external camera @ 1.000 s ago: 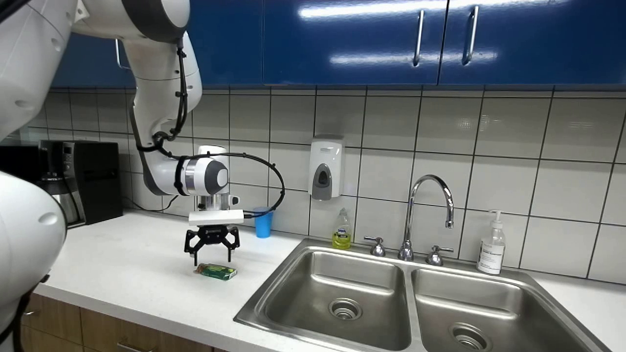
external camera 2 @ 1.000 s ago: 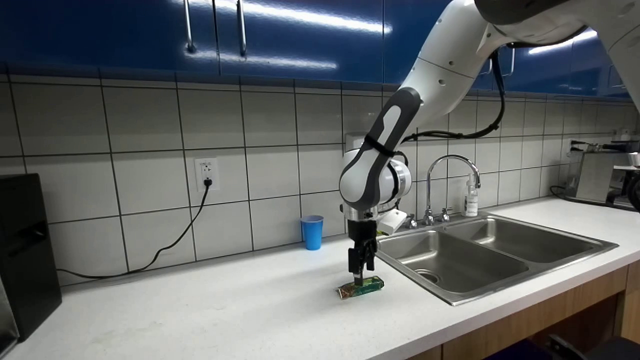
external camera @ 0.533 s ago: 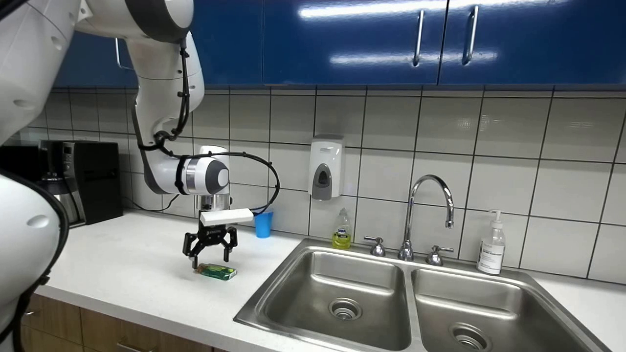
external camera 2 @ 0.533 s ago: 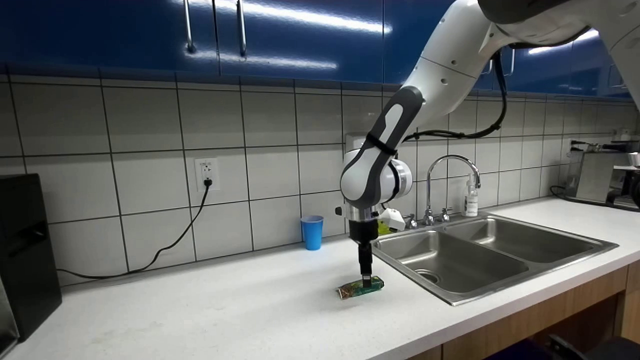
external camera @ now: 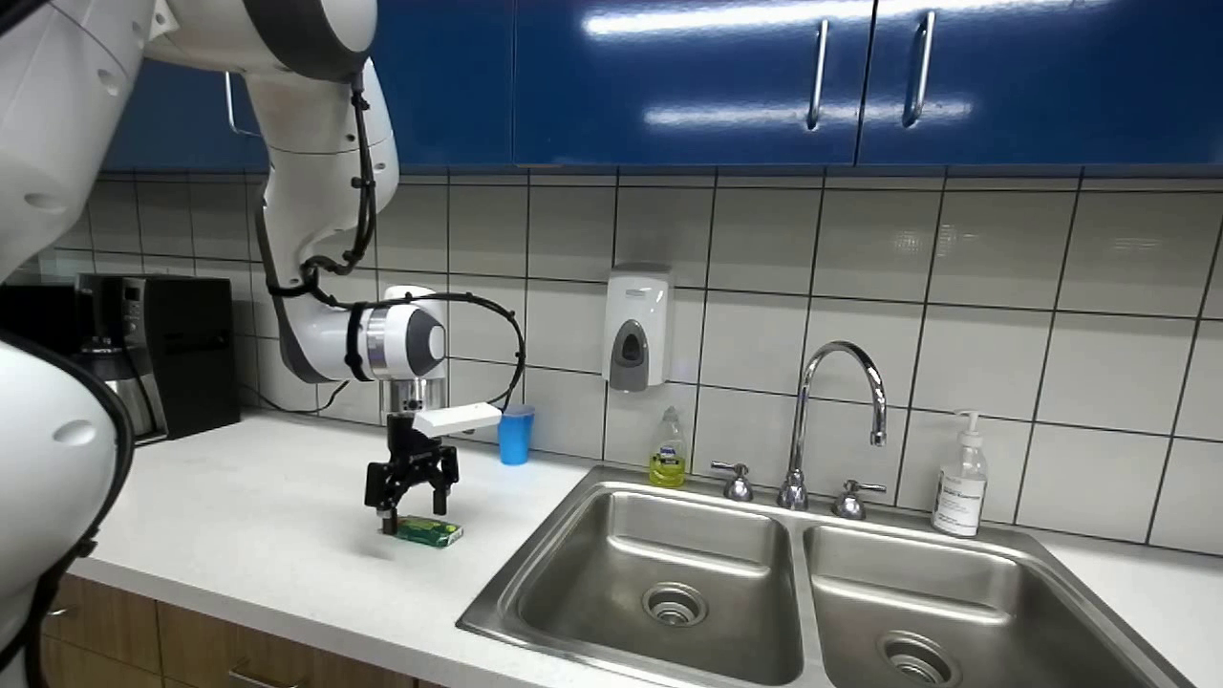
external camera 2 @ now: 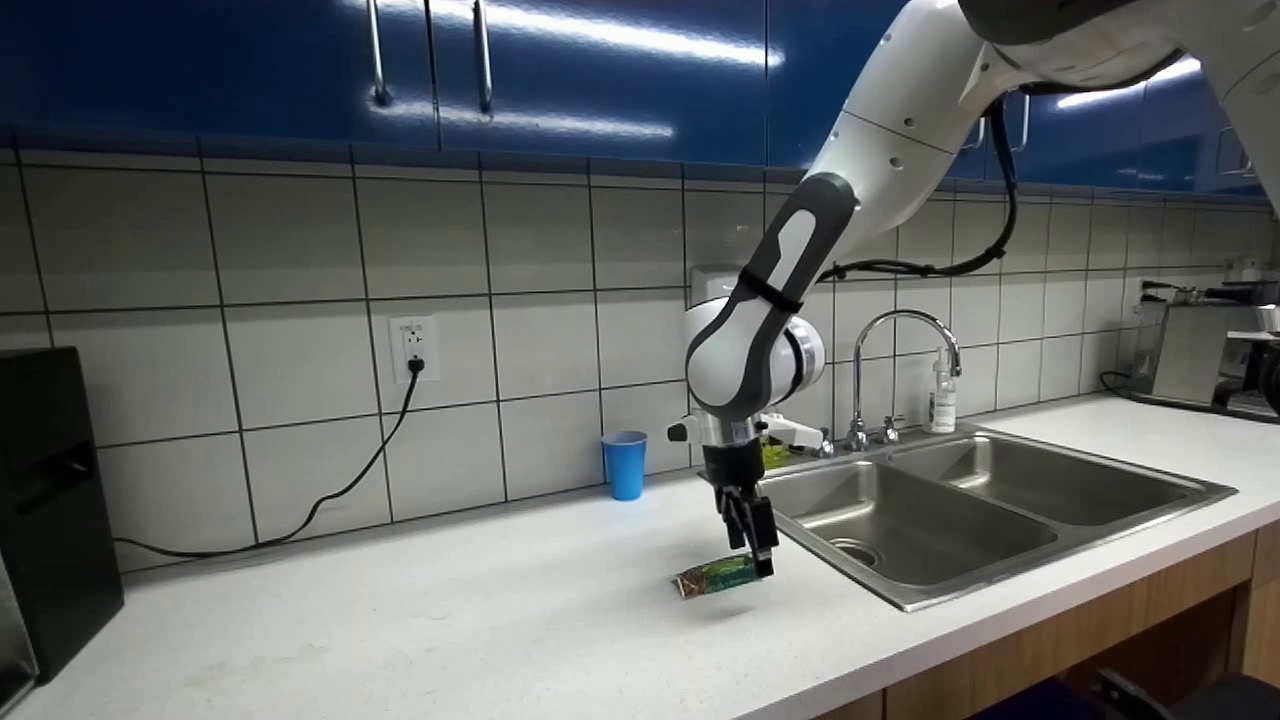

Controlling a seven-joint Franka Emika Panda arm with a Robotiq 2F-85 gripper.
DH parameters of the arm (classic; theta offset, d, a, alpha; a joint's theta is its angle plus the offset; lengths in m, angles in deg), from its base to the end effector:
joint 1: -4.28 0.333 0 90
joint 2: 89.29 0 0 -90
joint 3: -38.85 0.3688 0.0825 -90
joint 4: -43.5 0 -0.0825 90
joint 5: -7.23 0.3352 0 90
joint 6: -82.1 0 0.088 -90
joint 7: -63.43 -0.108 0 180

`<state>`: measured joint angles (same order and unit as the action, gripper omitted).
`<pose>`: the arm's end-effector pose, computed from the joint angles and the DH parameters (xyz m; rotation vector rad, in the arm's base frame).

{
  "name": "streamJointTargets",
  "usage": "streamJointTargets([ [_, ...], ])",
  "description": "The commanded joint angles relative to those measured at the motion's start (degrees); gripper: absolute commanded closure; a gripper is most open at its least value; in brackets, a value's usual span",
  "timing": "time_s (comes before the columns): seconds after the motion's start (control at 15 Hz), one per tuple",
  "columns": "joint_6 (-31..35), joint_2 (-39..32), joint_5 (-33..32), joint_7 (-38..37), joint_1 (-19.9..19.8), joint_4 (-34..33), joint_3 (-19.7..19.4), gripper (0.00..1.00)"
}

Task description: Put the candy bar into the sink

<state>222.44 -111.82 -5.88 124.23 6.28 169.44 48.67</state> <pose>0.5247 0.1058 0.2830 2.3446 2.0668 -0.2293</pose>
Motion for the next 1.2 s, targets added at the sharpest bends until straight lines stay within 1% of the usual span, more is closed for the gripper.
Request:
streamJointTargets([
  [0.0,-1.2,1.4,-3.2,3.8,0.3,-0.1,-0.5,0.00],
  [0.2,-0.4,1.0,-4.0,4.4,0.4,-0.6,-0.5,0.00],
  [0.4,0.4,0.6,-3.3,4.9,0.2,-0.9,-0.3,0.00],
  [1.13,3.0,-0.8,2.0,7.5,-1.1,-1.2,1.5,0.00],
])
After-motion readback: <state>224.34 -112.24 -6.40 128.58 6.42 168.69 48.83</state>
